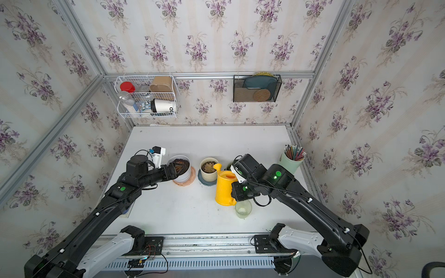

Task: Water the succulent around the soil edge
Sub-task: Water the soil of the potted plant with water.

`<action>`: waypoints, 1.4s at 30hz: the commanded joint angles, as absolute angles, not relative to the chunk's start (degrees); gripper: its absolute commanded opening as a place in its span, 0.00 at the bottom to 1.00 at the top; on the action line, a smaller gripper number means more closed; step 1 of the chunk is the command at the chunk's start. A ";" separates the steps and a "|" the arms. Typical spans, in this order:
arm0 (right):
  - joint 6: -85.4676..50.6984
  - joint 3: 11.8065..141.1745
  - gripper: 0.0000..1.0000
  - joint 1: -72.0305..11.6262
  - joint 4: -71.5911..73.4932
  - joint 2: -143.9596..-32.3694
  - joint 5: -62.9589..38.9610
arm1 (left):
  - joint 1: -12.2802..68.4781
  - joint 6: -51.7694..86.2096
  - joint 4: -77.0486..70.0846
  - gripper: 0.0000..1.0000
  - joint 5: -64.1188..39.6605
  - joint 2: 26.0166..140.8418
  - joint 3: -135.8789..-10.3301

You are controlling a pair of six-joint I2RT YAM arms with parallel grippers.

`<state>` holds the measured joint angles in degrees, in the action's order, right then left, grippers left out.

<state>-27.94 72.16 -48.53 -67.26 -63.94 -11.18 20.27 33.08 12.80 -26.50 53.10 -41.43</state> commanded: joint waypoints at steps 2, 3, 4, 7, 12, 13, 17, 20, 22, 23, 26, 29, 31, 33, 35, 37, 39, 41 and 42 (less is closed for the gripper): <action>-25.20 70.75 0.00 -48.89 -61.36 -65.14 -12.67 | 20.23 32.21 12.48 0.94 -26.09 53.08 -41.93; -25.22 70.26 0.00 -48.90 -60.81 -65.32 -12.98 | 20.25 32.17 12.56 0.94 -26.00 52.99 -41.93; -25.20 69.81 0.00 -49.03 -60.57 -65.57 -13.07 | 20.26 32.20 12.63 0.94 -25.93 53.00 -41.92; -25.02 69.19 0.00 -49.17 -60.29 -66.53 -12.34 | 20.26 32.18 12.66 0.94 -25.83 52.88 -41.97; -25.11 69.09 0.00 -49.76 -59.75 -67.53 -11.41 | 20.24 32.25 12.66 0.94 -25.83 52.91 -41.93; -25.21 69.01 0.00 -50.01 -59.58 -67.78 -11.16 | 20.30 32.27 12.66 0.94 -25.77 52.95 -41.92; -25.14 69.17 0.00 -52.15 -58.16 -69.35 -10.05 | 20.29 32.35 12.81 0.94 -25.70 52.76 -41.93; -25.22 69.94 0.00 -54.57 -56.77 -70.31 -8.51 | 20.23 32.37 13.05 0.93 -24.96 52.36 -41.71; -25.11 70.94 0.00 -57.65 -55.76 -71.04 -5.60 | 20.30 32.58 13.47 0.93 -23.96 51.81 -41.55; -25.11 71.47 0.00 -59.28 -55.21 -71.48 -4.23 | 20.29 32.77 13.83 0.93 -23.20 51.50 -41.45; -25.05 71.23 0.00 -62.64 -52.78 -72.90 -3.43 | 20.30 33.18 14.59 0.92 -21.35 50.10 -41.12; -24.40 70.18 0.00 -65.00 -49.23 -74.66 -3.70 | 20.26 33.27 15.45 0.92 -20.00 48.34 -40.96; -23.70 70.41 0.00 -66.61 -47.44 -76.30 -2.65 | 20.22 33.22 15.92 0.92 -18.54 47.29 -41.05; -23.19 71.09 0.00 -67.53 -45.59 -77.46 -1.77 | 20.21 33.22 16.49 0.92 -17.91 46.64 -41.19; -22.75 71.71 0.00 -67.89 -43.76 -77.93 -1.65 | 20.21 33.01 17.09 0.92 -17.55 46.17 -41.46; -22.31 72.20 0.00 -68.04 -43.01 -78.19 -1.25 | 20.21 32.84 17.63 0.92 -17.49 45.82 -41.70; -22.15 72.25 0.00 -68.13 -42.75 -78.35 -0.49 | 20.20 32.81 17.99 0.92 -17.18 45.58 -41.80; -22.58 72.37 0.00 -68.16 -43.01 -78.90 0.77 | 20.21 32.72 18.26 0.92 -16.97 45.60 -41.83; -22.92 72.54 0.00 -68.13 -43.33 -79.32 1.27 | 20.21 32.75 18.34 0.92 -17.01 45.54 -41.88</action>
<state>-22.96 71.94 -67.99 -44.99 -78.91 -0.95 20.25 33.15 18.00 -17.85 45.69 -41.41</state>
